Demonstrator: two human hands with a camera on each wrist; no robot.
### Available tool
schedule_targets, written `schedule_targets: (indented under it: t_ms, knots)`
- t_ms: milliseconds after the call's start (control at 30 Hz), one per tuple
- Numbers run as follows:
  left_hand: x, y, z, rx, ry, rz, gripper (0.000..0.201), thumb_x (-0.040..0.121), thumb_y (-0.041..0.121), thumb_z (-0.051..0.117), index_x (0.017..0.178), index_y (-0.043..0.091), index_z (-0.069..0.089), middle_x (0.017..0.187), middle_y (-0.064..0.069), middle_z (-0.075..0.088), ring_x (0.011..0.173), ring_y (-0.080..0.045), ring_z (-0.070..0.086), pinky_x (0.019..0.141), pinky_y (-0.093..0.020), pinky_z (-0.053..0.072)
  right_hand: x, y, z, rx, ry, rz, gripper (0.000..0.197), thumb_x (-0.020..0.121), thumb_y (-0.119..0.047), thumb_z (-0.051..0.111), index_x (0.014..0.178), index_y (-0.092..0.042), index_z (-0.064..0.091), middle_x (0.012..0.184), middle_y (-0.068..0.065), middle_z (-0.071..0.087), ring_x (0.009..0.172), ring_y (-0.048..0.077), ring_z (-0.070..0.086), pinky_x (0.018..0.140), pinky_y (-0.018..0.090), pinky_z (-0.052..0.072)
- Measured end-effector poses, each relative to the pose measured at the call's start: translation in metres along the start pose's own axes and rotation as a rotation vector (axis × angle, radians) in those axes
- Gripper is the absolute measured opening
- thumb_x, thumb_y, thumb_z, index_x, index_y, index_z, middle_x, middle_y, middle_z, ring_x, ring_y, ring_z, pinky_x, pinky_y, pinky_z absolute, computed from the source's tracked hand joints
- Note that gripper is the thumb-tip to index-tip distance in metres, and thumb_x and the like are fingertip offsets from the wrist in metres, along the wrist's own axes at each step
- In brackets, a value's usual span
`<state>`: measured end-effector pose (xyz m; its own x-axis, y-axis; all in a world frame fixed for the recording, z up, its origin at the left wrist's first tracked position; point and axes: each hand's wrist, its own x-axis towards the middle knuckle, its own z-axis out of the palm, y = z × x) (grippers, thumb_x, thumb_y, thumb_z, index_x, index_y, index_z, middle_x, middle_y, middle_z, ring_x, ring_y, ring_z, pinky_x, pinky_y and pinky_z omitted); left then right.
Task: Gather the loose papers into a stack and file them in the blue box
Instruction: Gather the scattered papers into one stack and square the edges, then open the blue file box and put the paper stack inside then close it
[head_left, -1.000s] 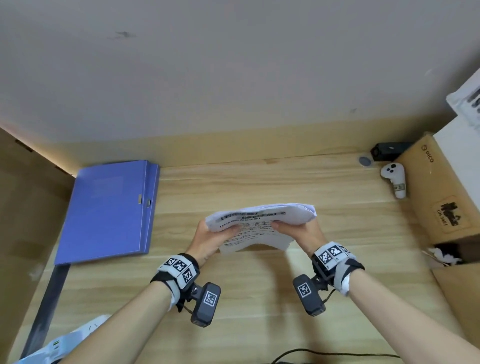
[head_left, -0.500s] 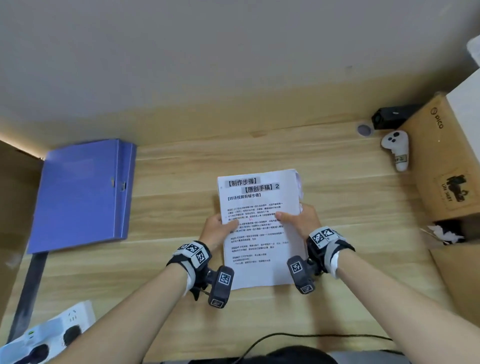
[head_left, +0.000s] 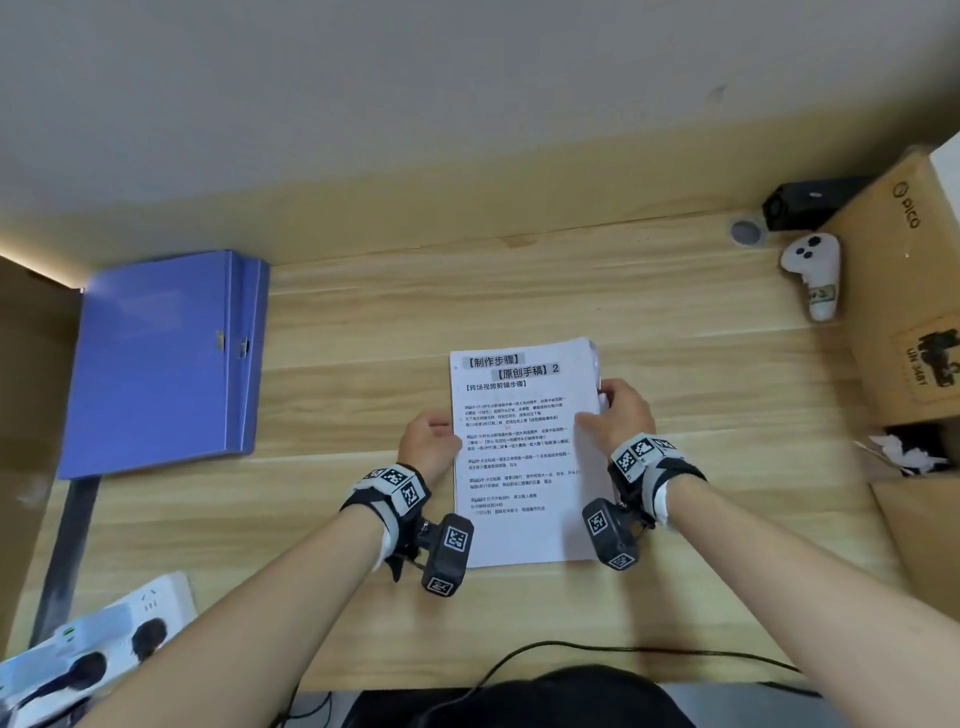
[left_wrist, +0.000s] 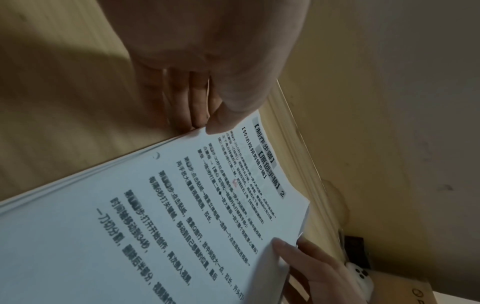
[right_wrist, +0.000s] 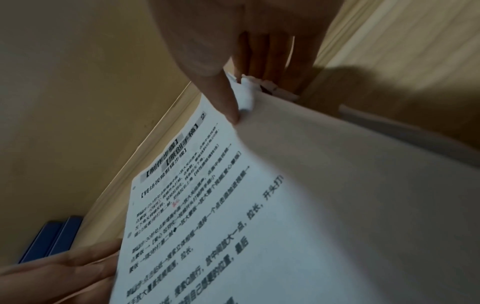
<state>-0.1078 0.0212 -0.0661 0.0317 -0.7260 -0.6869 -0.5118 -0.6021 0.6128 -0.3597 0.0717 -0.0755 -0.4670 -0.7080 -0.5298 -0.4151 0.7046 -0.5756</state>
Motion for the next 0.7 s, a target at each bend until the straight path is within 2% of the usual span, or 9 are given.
schedule_targets:
  t_ms: [100, 133, 200, 300, 333, 400, 500, 600, 700]
  knots:
    - [0.004, -0.002, -0.010, 0.033, 0.014, 0.013, 0.040, 0.086, -0.001, 0.063, 0.124, 0.007, 0.057, 0.115, -0.009, 0.064, 0.105, -0.026, 0.062, 0.089, -0.034, 0.051, -0.001, -0.001, 0.000, -0.010, 0.091, -0.032, 0.041, 0.063, -0.016, 0.060, 0.104, -0.018, 0.059, 0.105, 0.006, 0.060, 0.093, 0.026, 0.058, 0.080, 0.032, 0.050]
    - [0.006, -0.002, -0.015, 0.038, 0.019, 0.028, 0.041, 0.087, 0.000, 0.063, 0.126, 0.007, 0.056, 0.117, -0.009, 0.064, 0.104, -0.025, 0.061, 0.085, -0.031, 0.049, -0.002, -0.003, -0.001, -0.025, 0.128, -0.045, 0.043, 0.063, -0.014, 0.060, 0.106, -0.017, 0.058, 0.107, 0.008, 0.057, 0.098, 0.028, 0.055, 0.084, 0.033, 0.048]
    - [0.009, 0.002, -0.028, 0.028, 0.038, 0.046, 0.041, 0.088, 0.000, 0.060, 0.128, 0.008, 0.055, 0.120, -0.008, 0.064, 0.099, -0.021, 0.060, 0.079, -0.028, 0.047, -0.007, -0.013, -0.002, -0.056, 0.188, -0.066, 0.057, 0.070, -0.005, 0.063, 0.125, -0.009, 0.052, 0.127, 0.013, 0.050, 0.119, 0.031, 0.045, 0.101, 0.036, 0.038]
    - [0.016, 0.012, -0.056, 0.014, 0.097, 0.093, 0.040, 0.088, 0.003, 0.057, 0.126, 0.013, 0.056, 0.118, -0.003, 0.064, 0.087, -0.015, 0.060, 0.069, -0.022, 0.048, -0.013, -0.039, 0.001, -0.020, 0.243, -0.153, 0.063, 0.075, -0.001, 0.061, 0.135, -0.006, 0.044, 0.139, 0.013, 0.042, 0.131, 0.031, 0.035, 0.109, 0.034, 0.030]
    - [0.018, 0.017, -0.067, 0.005, 0.125, 0.114, 0.039, 0.087, 0.003, 0.057, 0.124, 0.015, 0.057, 0.117, -0.002, 0.064, 0.085, -0.015, 0.060, 0.069, -0.023, 0.048, -0.015, -0.049, 0.005, 0.001, 0.236, -0.185, 0.062, 0.078, -0.003, 0.059, 0.138, -0.007, 0.042, 0.141, 0.011, 0.042, 0.134, 0.029, 0.034, 0.110, 0.032, 0.028]
    - [0.024, 0.023, -0.093, -0.031, 0.177, 0.151, 0.040, 0.085, 0.002, 0.057, 0.122, 0.016, 0.058, 0.118, -0.002, 0.064, 0.093, -0.018, 0.061, 0.078, -0.029, 0.051, -0.020, -0.075, 0.018, 0.040, 0.186, -0.228, 0.058, 0.086, -0.010, 0.056, 0.141, -0.010, 0.040, 0.146, 0.007, 0.041, 0.137, 0.024, 0.035, 0.110, 0.031, 0.029]
    - [0.033, 0.030, -0.142, 0.004, 0.242, 0.230, 0.042, 0.085, 0.008, 0.058, 0.126, 0.018, 0.057, 0.120, 0.002, 0.062, 0.106, -0.019, 0.060, 0.092, -0.035, 0.051, -0.028, -0.118, 0.049, 0.099, 0.099, -0.289, 0.050, 0.091, -0.021, 0.056, 0.139, -0.016, 0.046, 0.144, 0.000, 0.046, 0.133, 0.018, 0.044, 0.108, 0.034, 0.038]
    - [0.041, 0.030, -0.198, 0.018, 0.298, 0.283, 0.039, 0.088, 0.014, 0.056, 0.127, 0.020, 0.055, 0.122, 0.003, 0.059, 0.108, -0.017, 0.059, 0.094, -0.036, 0.050, -0.034, -0.163, 0.091, 0.131, 0.031, -0.336, 0.041, 0.088, -0.021, 0.057, 0.129, -0.019, 0.055, 0.133, -0.002, 0.053, 0.117, 0.014, 0.054, 0.100, 0.043, 0.048]
    - [0.049, 0.025, -0.252, 0.039, 0.342, 0.297, 0.039, 0.089, 0.016, 0.056, 0.128, 0.019, 0.054, 0.127, -0.001, 0.058, 0.111, -0.019, 0.057, 0.095, -0.037, 0.048, -0.038, -0.207, 0.136, 0.166, -0.046, -0.324, 0.037, 0.086, -0.021, 0.057, 0.123, -0.022, 0.058, 0.124, -0.004, 0.060, 0.108, 0.014, 0.060, 0.097, 0.042, 0.051]
